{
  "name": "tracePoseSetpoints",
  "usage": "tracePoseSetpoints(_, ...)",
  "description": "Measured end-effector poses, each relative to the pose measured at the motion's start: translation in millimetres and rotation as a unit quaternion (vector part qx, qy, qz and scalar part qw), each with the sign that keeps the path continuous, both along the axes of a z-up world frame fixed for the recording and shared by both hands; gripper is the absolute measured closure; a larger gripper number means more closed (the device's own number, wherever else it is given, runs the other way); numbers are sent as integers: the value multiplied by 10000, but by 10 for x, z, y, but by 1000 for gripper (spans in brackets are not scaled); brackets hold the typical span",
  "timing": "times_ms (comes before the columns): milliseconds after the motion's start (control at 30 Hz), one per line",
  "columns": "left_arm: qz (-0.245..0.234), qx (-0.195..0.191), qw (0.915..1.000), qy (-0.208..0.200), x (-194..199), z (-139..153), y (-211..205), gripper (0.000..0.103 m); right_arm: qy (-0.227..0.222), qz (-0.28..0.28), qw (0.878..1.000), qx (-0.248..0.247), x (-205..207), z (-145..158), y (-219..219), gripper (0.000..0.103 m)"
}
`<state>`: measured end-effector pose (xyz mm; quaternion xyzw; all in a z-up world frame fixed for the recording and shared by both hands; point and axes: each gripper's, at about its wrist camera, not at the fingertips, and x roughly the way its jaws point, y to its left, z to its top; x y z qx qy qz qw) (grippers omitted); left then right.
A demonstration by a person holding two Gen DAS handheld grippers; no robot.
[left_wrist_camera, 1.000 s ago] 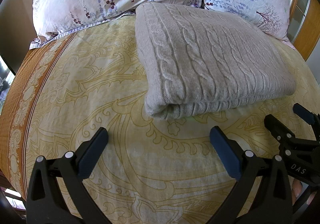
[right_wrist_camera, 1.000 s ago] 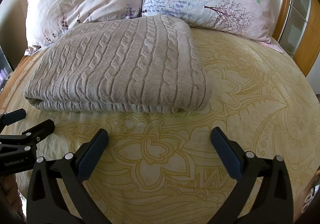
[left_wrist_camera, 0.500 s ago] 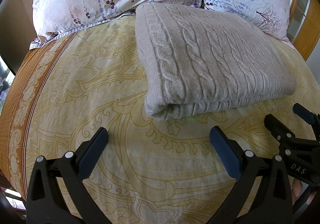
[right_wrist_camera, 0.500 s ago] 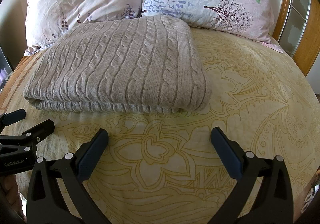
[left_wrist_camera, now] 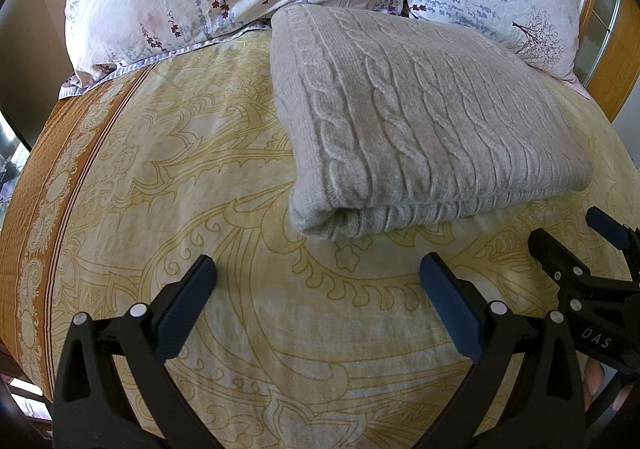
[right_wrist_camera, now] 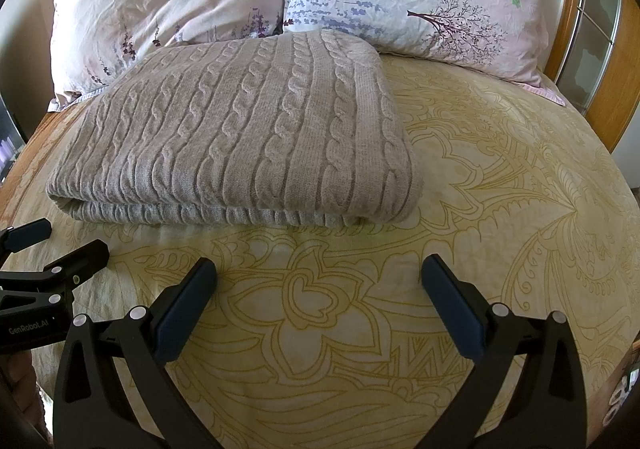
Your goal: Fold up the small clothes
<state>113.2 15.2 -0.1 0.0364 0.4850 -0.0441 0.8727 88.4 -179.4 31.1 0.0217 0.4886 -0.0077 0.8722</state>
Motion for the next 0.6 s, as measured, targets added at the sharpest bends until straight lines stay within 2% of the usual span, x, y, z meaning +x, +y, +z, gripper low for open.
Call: tracePoseSetpoints(600,11,0,10000,20,3,-1,-2,2,-1,4,10000,1,2,0,0,1)
